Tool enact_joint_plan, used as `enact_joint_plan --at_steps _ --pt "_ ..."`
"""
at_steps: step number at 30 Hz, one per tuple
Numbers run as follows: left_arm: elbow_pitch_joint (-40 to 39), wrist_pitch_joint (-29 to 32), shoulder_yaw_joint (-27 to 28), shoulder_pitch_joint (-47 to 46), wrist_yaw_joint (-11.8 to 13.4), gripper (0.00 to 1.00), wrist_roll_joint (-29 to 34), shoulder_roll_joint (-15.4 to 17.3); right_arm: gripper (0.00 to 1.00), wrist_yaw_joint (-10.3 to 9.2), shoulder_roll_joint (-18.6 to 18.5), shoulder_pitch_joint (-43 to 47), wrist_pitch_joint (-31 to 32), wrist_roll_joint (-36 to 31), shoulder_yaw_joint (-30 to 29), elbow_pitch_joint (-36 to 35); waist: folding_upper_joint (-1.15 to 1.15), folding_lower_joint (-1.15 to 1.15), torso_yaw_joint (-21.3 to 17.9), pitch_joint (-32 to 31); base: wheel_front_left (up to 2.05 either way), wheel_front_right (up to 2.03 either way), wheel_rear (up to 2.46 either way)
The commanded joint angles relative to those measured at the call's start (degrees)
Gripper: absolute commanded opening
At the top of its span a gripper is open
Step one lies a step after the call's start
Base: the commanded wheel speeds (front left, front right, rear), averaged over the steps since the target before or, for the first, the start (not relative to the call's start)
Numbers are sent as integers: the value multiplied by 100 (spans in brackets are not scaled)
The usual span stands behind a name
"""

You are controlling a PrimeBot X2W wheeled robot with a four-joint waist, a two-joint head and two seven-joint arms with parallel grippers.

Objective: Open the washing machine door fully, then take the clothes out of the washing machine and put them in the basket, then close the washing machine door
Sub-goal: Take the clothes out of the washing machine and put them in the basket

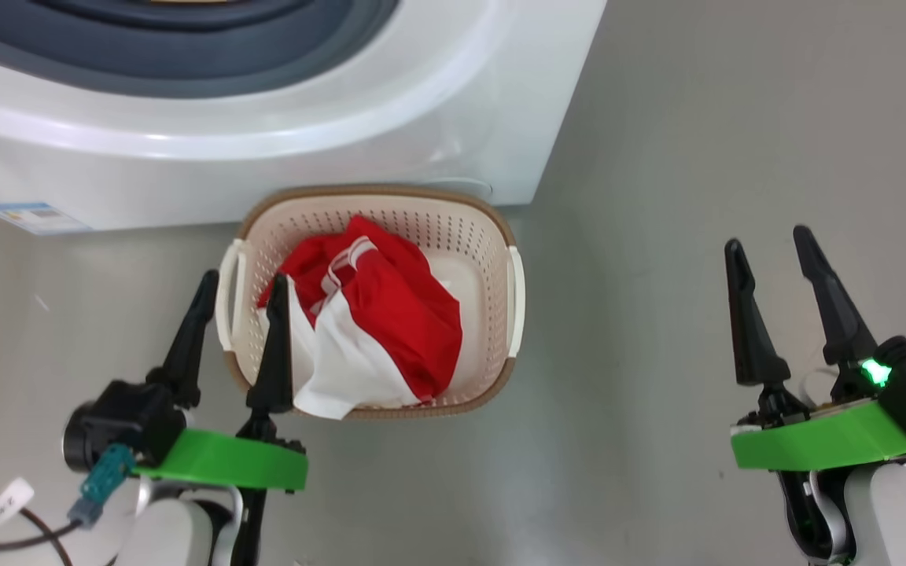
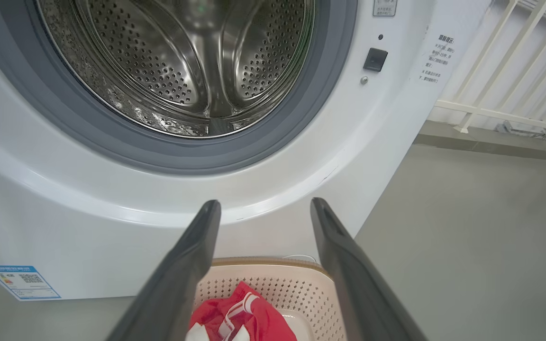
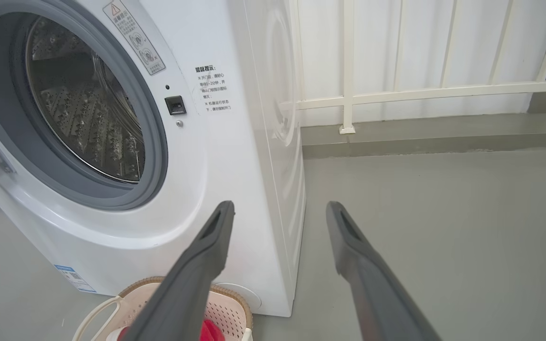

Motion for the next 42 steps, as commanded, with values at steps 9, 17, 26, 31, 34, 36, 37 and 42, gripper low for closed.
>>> enact_joint_plan --at_steps 9,17,26,31,34,36,37,42 --pt "-568 -43 304 502 78 100 195 50 100 35 0 259 -36 -46 88 -76 0 0 147 -495 0 0 0" --pt "-904 -43 448 783 60 100 318 38 100 35 0 414 -36 -38 26 -49 0 0 205 -823 0 0 0" --pt "-1049 -43 474 1290 44 100 380 24 100 35 0 692 -36 -63 -17 -9 0 0 267 -1370 0 0 0" --pt "-1133 -43 487 1503 40 100 482 35 100 35 0 842 -36 -89 -41 10 0 0 309 -1621 0 0 0" --pt "-1142 -43 535 1632 33 100 494 51 100 35 0 937 -36 -81 -54 19 0 0 320 -1771 0 0 0" --pt "-1131 -44 578 1694 11 100 485 60 100 35 0 1000 -36 -80 -60 25 0 0 324 -1874 0 0 0" --pt "-1119 -44 590 1729 0 100 500 76 100 35 0 1035 -36 -80 -60 27 0 0 324 -1925 0 0 0" --pt "-1063 -44 597 1906 -74 100 542 117 100 35 0 1210 -36 -78 -81 20 0 0 312 -2147 0 0 0"
